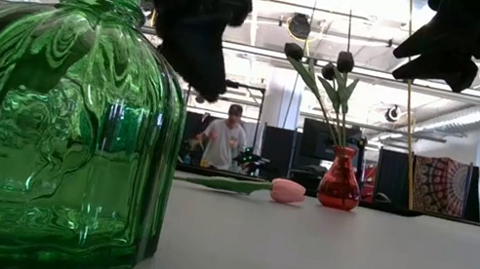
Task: Sort flowers into vase by color
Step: Put the top pink tulip into the green vase
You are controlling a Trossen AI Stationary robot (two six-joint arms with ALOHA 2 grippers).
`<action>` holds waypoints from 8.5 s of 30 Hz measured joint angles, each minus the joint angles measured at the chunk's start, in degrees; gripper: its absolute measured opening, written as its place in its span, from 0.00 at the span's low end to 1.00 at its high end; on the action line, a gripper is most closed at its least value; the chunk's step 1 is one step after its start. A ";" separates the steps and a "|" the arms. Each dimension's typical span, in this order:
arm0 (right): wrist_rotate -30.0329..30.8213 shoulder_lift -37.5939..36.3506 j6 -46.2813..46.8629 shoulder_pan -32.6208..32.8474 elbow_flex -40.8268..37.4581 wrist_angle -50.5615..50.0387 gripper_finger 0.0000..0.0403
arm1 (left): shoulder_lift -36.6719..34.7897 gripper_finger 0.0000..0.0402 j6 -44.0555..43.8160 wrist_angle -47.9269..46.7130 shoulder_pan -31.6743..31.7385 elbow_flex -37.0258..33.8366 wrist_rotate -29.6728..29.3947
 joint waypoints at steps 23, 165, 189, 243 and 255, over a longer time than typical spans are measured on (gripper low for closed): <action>0.00 -0.01 0.00 0.00 0.02 0.02 0.52 | 8.73 0.32 4.68 -1.43 4.62 -0.07 -1.25; -4.48 5.44 5.81 0.49 0.02 42.05 0.52 | -23.73 0.00 17.74 27.70 -23.01 2.90 -7.09; -9.43 32.86 -18.96 3.88 32.08 47.95 0.52 | -23.76 0.00 17.57 27.81 -21.24 2.82 -8.99; -13.21 37.56 -21.14 4.63 37.55 47.30 0.02 | -19.21 0.00 14.28 33.80 -15.77 2.80 -4.05; -13.25 37.51 -20.13 4.61 37.51 46.40 0.01 | -20.45 0.19 11.47 23.88 -15.77 2.84 -2.92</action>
